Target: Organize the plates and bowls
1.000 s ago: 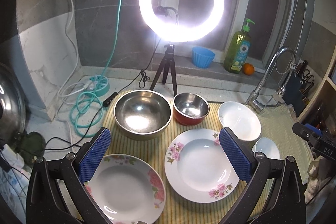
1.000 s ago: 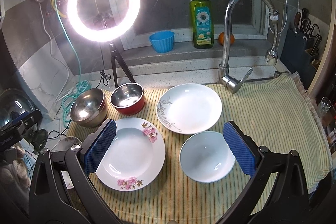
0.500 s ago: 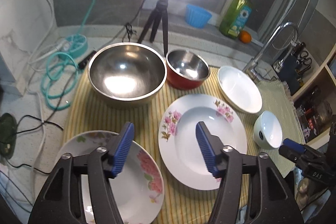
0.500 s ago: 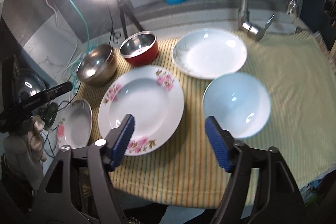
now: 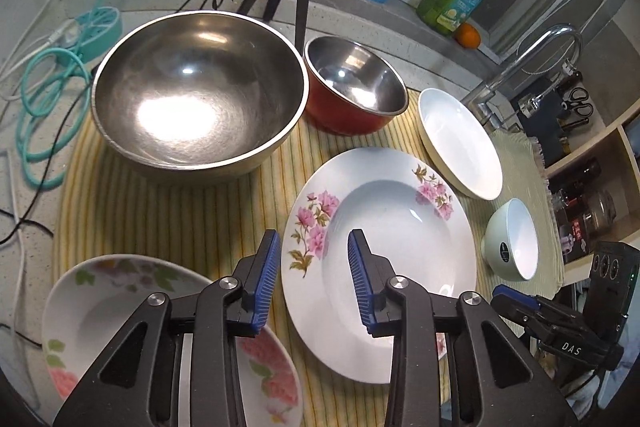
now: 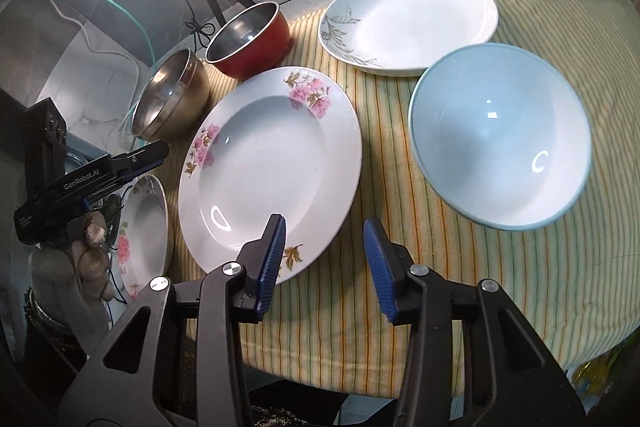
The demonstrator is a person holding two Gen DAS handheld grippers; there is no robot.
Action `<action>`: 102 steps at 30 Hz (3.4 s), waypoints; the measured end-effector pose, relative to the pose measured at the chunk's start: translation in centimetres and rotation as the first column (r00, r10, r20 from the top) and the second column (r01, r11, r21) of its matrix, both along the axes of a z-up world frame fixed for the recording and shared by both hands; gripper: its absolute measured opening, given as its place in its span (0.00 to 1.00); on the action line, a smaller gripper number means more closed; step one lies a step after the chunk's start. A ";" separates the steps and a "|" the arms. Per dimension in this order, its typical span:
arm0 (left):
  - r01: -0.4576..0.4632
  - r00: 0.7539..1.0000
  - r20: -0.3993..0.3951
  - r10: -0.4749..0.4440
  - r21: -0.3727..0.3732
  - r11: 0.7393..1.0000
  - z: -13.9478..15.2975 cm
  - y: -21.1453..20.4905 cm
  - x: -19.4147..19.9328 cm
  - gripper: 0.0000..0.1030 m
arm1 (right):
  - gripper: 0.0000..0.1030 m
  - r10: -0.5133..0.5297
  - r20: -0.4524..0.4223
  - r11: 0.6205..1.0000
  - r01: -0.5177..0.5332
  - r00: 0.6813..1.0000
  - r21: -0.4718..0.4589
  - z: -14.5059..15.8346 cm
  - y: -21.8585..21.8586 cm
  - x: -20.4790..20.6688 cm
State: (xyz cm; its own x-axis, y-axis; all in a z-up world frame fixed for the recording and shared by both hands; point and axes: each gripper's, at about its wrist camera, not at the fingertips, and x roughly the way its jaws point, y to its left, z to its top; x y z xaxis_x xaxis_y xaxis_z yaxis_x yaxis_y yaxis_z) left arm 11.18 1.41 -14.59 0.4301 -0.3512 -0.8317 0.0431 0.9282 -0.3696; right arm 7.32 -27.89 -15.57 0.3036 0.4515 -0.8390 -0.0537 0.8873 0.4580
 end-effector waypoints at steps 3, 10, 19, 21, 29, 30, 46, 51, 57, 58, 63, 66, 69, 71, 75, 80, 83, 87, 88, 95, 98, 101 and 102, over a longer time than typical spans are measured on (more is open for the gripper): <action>0.001 1.000 -0.023 -0.001 -0.012 1.000 -0.6 -0.1 0.9 0.30 | 0.39 -0.003 -0.016 1.000 0.003 1.000 0.009 -0.6 0.0 0.4; 0.000 0.999 -0.047 -0.001 -0.014 1.000 -1.5 0.0 2.0 0.27 | 0.38 -0.012 -0.040 1.000 0.013 0.999 0.020 -1.6 0.3 1.2; 0.013 0.997 -0.075 -0.014 -0.009 1.000 -2.2 -0.4 2.9 0.27 | 0.38 -0.022 -0.066 0.999 0.025 0.998 0.040 -2.4 -0.2 1.7; 0.009 0.997 -0.083 -0.010 -0.011 1.000 -2.5 -0.4 3.2 0.27 | 0.38 -0.021 -0.068 0.999 0.024 0.997 0.042 -2.5 -0.2 1.8; 0.013 0.994 -0.105 -0.015 -0.021 1.000 -3.1 -0.7 3.8 0.23 | 0.25 -0.012 -0.080 0.998 0.017 0.997 0.062 -2.9 -0.1 2.4; 0.013 0.994 -0.106 -0.015 -0.022 1.000 -3.1 -0.7 3.8 0.23 | 0.24 -0.011 -0.081 0.998 0.016 0.997 0.061 -2.9 -0.1 2.4; 0.026 0.995 -0.100 -0.026 0.005 1.000 -2.9 -1.5 2.9 0.22 | 0.20 0.010 -0.095 0.999 -0.006 0.995 0.040 -3.1 -0.2 2.1; 0.023 0.994 -0.103 -0.022 0.008 1.000 -2.9 -2.0 2.1 0.22 | 0.20 0.017 -0.098 0.999 -0.013 0.995 0.035 -3.0 -0.3 1.3; 0.022 0.994 -0.103 -0.021 0.011 1.000 -2.8 -2.7 0.9 0.22 | 0.20 0.021 -0.102 0.999 -0.017 0.995 0.034 -3.0 -0.6 0.3; 0.020 0.994 -0.103 -0.019 0.010 1.000 -2.8 -2.8 0.6 0.22 | 0.20 0.022 -0.103 0.999 -0.019 0.994 0.032 -3.0 -0.6 0.1; 0.017 0.994 -0.106 -0.016 0.007 1.000 -2.9 -3.3 -0.7 0.22 | 0.20 0.028 -0.103 0.999 -0.025 0.994 0.027 -3.0 -0.8 -0.6; 0.015 0.994 -0.110 -0.014 0.007 1.000 -3.0 -3.7 -1.4 0.22 | 0.20 0.029 -0.102 0.999 -0.027 0.994 0.023 -2.9 -1.1 -1.2; 0.012 0.994 -0.111 -0.011 0.005 1.000 -3.0 -3.9 -2.1 0.22 | 0.20 0.030 -0.102 0.999 -0.028 0.994 0.022 -2.9 -1.4 -1.9; 0.007 0.994 -0.112 -0.007 0.003 1.000 -3.0 -4.0 -2.4 0.22 | 0.20 0.033 -0.102 0.999 -0.031 0.994 0.020 -2.9 -1.4 -2.3; 0.002 0.994 -0.113 -0.003 -0.002 1.000 -3.0 -4.1 -3.1 0.22 | 0.20 0.039 -0.104 0.999 -0.037 0.994 0.019 -3.0 -1.5 -2.9; -0.001 0.994 -0.112 0.001 -0.005 1.000 -3.1 -4.2 -3.7 0.22 | 0.20 0.044 -0.104 0.999 -0.043 0.994 0.015 -3.0 -1.6 -2.9; 0.001 0.993 -0.114 -0.002 -0.005 1.000 -3.2 -4.3 -3.9 0.22 | 0.20 0.044 -0.106 0.999 -0.042 0.993 0.014 -3.0 -1.5 -3.0; 0.005 0.994 -0.113 -0.006 -0.005 1.000 -3.2 -4.4 -4.0 0.22 | 0.20 0.043 -0.108 0.999 -0.042 0.993 0.010 -3.0 -1.6 -3.2; 0.006 0.994 -0.113 -0.006 -0.005 1.000 -3.2 -4.4 -4.1 0.22 | 0.20 0.043 -0.108 0.999 -0.042 0.993 0.009 -3.0 -1.6 -3.2; 0.008 0.994 -0.112 -0.008 -0.003 1.000 -3.2 -4.5 -4.1 0.22 | 0.20 0.048 -0.107 0.999 -0.048 0.993 -0.001 -3.0 -1.5 -2.9; 0.005 0.994 -0.110 -0.005 -0.006 1.000 -3.1 -4.6 -4.2 0.22 | 0.23 0.058 -0.105 0.998 -0.060 0.993 -0.020 -2.9 -1.3 -2.8; 0.007 0.994 -0.109 -0.007 -0.007 1.000 -3.0 -4.5 -4.3 0.23 | 0.30 0.060 -0.081 0.997 -0.064 0.995 -0.052 -2.3 -1.2 -2.7; 0.005 0.995 -0.104 -0.005 -0.005 1.000 -2.9 -4.5 -4.4 0.23 | 0.42 0.058 -0.069 0.996 -0.062 0.996 -0.060 -2.1 -1.3 -2.7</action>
State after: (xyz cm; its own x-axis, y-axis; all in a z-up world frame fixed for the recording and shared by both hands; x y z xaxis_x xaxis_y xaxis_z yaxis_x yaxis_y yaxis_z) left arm 6.77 -3.07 -17.47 0.3392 -0.3575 -0.8701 0.0089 0.9261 -0.3771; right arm 4.60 -29.21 -17.65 0.2195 0.4139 -0.8835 -0.0783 0.9101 0.4069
